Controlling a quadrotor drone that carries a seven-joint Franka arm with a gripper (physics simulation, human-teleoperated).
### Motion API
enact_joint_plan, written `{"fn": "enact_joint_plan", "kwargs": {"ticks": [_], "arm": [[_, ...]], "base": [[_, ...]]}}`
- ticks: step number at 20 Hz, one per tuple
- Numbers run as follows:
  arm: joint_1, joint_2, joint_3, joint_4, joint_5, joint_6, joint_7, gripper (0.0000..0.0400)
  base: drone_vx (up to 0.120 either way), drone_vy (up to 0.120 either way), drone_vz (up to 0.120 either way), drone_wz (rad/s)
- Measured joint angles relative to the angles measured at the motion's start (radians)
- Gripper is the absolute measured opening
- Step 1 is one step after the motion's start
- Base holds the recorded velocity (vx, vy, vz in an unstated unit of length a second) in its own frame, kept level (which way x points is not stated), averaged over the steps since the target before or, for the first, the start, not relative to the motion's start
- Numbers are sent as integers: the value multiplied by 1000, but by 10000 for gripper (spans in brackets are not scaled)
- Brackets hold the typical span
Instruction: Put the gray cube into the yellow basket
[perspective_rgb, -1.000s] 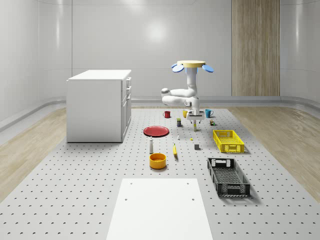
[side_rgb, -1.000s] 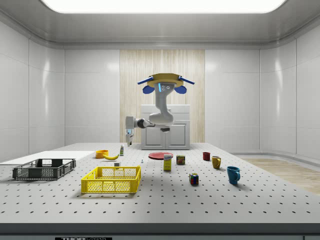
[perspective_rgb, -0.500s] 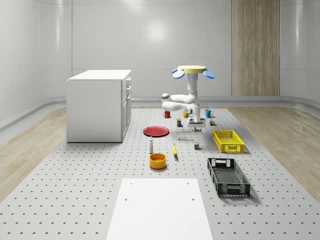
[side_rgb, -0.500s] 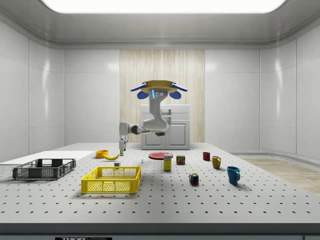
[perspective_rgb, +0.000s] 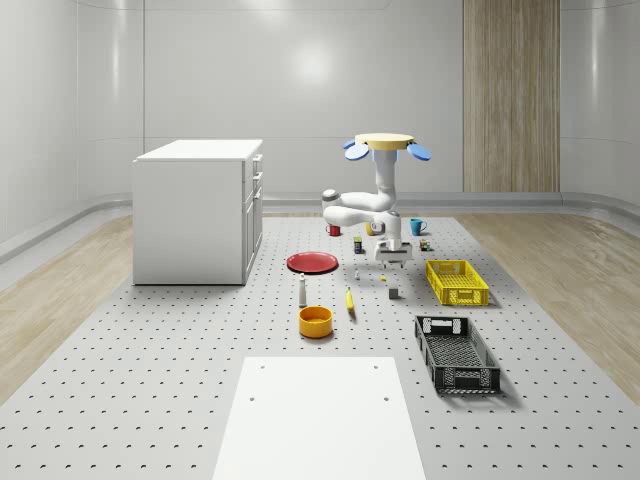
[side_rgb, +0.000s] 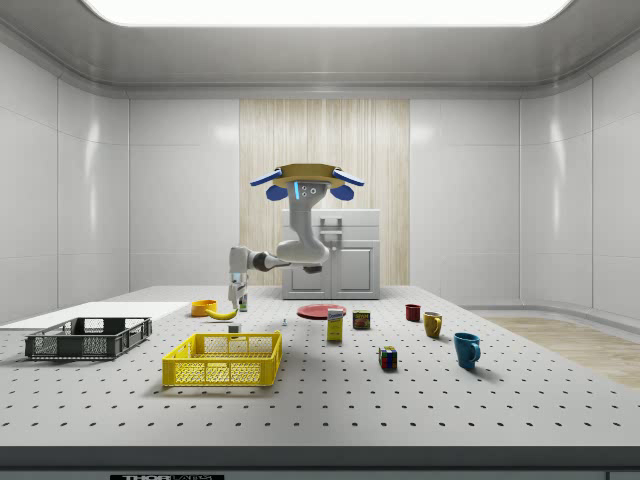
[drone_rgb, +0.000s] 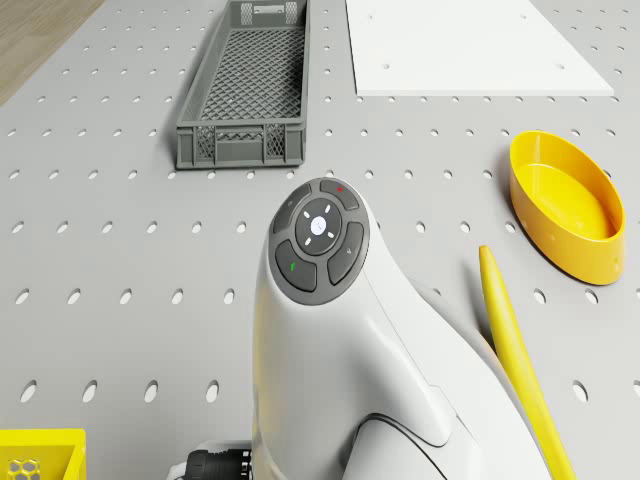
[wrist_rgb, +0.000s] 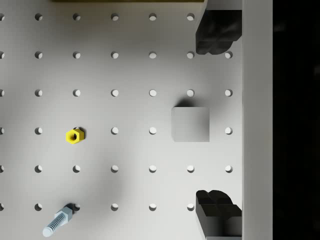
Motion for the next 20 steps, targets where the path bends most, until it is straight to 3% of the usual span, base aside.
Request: {"fn": "enact_joint_plan", "kwargs": {"ticks": [7, 12, 17, 20], "arm": [[-10, -15, -92, 20, -85, 45, -2, 400], [-19, -19, -151, 37, -139, 71, -3, 400], [-24, -19, -175, 45, -162, 80, -4, 400], [-24, -18, -181, 47, -168, 82, -4, 400]], "base": [[0, 0, 0, 0], [120, 0, 0, 0], [0, 0, 0, 0], [0, 0, -120, 0]]}}
